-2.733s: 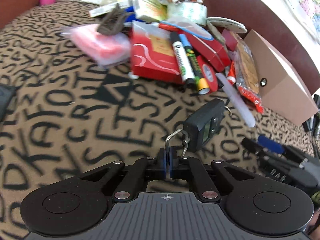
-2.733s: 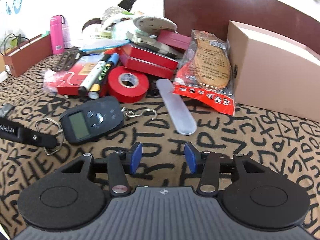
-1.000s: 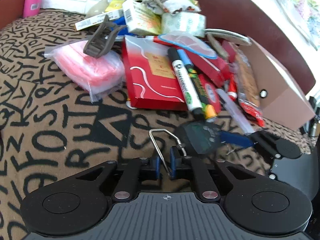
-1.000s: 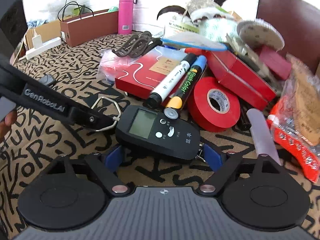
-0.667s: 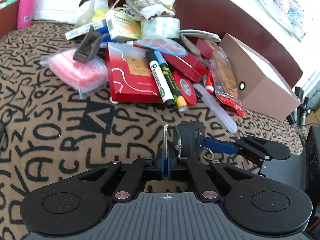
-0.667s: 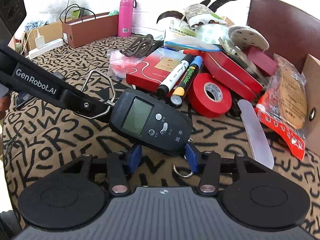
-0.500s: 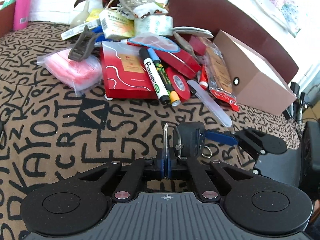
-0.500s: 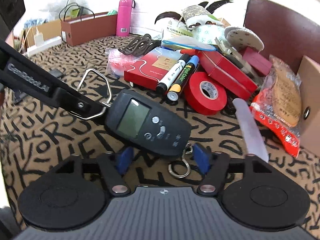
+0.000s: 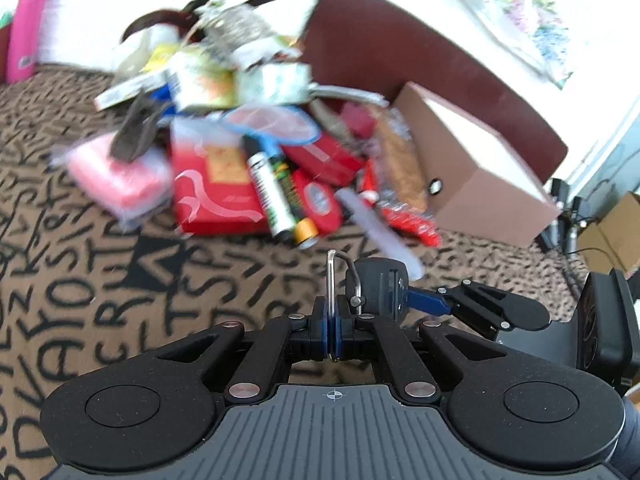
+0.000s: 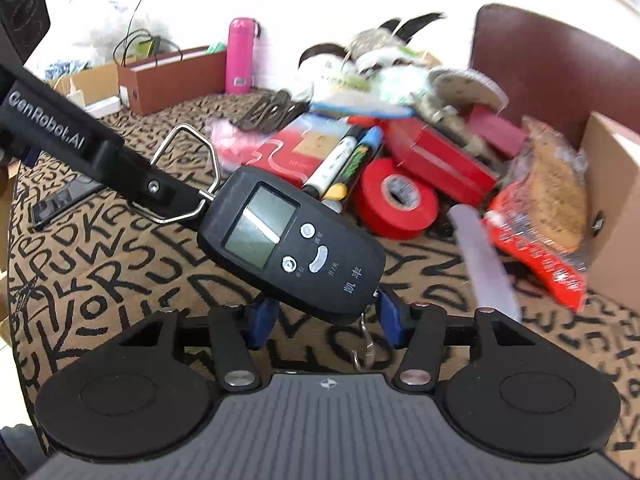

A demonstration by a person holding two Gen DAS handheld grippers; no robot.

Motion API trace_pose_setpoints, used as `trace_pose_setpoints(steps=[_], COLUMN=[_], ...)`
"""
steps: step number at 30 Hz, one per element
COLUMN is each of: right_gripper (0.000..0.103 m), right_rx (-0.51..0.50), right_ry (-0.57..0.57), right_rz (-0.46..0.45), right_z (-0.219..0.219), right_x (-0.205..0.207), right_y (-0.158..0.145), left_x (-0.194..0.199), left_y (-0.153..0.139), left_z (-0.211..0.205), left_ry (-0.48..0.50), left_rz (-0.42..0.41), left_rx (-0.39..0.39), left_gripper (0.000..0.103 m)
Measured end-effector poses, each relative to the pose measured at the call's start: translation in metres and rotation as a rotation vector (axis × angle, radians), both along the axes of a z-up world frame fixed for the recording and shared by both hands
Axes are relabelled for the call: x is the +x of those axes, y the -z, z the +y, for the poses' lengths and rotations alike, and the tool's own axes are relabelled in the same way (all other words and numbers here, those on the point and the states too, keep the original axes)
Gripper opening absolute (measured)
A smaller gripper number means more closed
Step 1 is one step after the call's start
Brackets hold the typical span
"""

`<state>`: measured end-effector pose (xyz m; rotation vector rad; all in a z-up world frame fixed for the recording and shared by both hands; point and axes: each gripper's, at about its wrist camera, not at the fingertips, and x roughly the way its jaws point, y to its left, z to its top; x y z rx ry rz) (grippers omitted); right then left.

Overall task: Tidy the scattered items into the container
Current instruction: 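Carry the black scale with the left gripper over the cardboard box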

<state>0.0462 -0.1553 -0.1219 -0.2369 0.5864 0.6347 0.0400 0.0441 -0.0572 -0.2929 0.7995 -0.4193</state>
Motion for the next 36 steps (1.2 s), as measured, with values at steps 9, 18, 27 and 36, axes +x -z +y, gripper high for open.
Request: trace_pose_setpoints(steps=[9, 18, 27, 36], right_gripper=[0.057, 0.057, 0.058, 0.058], right_rx=[0.006, -0.048, -0.080, -0.084], right_ry=[0.146, 0.332, 0.433, 0.484], right_rz=[-0.126, -0.236, -0.150, 0.030], right_z=[-0.063, -0.156, -0.220, -0.247], right_x=[0.005, 0.054, 0.134, 0.191], right_y=[-0.062, -0.152, -0.133, -0.074], left_x=[0.039, 0.122, 0.206, 0.265], left_y=[-0.068, -0.132, -0.095, -0.037], left_z=[-0.077, -0.177, -0.248, -0.277], left_ry=[0.164, 0.288, 0.325, 0.305], left_rz=[-0.156, -0.245, -0.152, -0.002], left_rx=[-0.012, -0.102, -0.103, -0.084], left_gripper=[0.014, 0.014, 0.016, 0.013])
